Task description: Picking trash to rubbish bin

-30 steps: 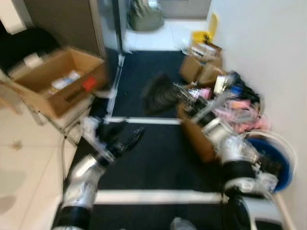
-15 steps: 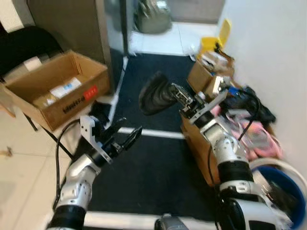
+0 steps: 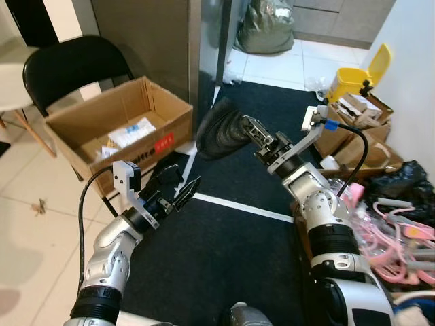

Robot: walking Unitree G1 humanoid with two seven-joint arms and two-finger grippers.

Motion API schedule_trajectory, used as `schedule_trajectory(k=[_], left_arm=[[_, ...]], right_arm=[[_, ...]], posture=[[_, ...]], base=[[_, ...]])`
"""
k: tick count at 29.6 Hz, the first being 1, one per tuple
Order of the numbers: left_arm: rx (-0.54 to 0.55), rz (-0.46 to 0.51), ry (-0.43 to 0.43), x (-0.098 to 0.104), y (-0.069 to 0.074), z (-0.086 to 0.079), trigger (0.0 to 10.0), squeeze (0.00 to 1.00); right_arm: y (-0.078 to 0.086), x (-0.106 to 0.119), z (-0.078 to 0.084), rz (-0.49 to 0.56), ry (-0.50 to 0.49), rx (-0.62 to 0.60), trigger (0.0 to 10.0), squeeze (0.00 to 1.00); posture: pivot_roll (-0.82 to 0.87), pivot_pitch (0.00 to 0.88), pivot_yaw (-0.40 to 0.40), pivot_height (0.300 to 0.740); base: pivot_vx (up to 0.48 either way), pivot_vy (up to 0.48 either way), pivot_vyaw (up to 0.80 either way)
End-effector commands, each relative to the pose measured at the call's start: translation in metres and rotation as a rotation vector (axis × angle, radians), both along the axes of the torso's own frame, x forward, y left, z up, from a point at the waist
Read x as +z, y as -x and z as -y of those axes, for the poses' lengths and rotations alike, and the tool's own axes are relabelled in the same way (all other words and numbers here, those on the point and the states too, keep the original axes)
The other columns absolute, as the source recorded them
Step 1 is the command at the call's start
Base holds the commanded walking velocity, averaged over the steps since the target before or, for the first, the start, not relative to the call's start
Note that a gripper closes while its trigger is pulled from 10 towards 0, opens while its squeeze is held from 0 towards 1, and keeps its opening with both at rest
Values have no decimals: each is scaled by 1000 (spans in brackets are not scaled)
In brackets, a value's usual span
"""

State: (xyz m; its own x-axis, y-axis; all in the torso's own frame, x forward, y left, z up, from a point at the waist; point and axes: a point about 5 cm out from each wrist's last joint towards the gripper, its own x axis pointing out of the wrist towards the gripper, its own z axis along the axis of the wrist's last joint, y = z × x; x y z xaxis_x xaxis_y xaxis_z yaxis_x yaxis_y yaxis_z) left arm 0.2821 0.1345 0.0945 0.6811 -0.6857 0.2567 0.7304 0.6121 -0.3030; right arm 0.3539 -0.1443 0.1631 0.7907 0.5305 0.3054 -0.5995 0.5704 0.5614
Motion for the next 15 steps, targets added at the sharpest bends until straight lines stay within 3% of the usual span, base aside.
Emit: schedule_trajectory(k=[1,3,7,8,10,11,13,14,15], left_arm=[[-7,0,-4,-1,1,1,5843,0],[-7,0,-5,-1,1,1,5490,0],[-6,1,-5,-1,1,1,5804,0],[-5,0,-4,-1,1,1,6275,0],[-4,0,-4,-1,1,1,6275,0],[-3,-1,-4,-2,2,0,7804,0],[0,-1,-4,-2,3,0,8314,0],[1,-1,-4,-2,3,0,9490,0],[4,-2,-4,-2,3,0,9765,0]], right_arm=[[0,4,-2,23,14,5,10000,0],[0,4,-3,32,30,15,10000,0],[0,4,-3,31,27,15,10000,0],[0,3,-3,22,15,10,10000,0],[-1,3,-3,16,9,7,10000,0],[-1,2,-2,13,6,6,10000,0],[-1,3,-2,14,4,5,10000,0],[-1,3,-2,15,5,6,10000,0],[-1,3,-2,16,6,7,10000,0]], posture=[[30,9,-29,740],[30,9,-29,740],[30,9,-29,740],[30,9,-29,740],[30,9,-29,740],[30,9,-29,740],[31,10,-29,740],[31,10,-29,740],[31,10,-29,740]], base=[[480,0,0],[480,0,297],[480,0,775],[480,0,0],[480,0,0],[480,0,0],[480,0,0],[480,0,0],[480,0,0]])
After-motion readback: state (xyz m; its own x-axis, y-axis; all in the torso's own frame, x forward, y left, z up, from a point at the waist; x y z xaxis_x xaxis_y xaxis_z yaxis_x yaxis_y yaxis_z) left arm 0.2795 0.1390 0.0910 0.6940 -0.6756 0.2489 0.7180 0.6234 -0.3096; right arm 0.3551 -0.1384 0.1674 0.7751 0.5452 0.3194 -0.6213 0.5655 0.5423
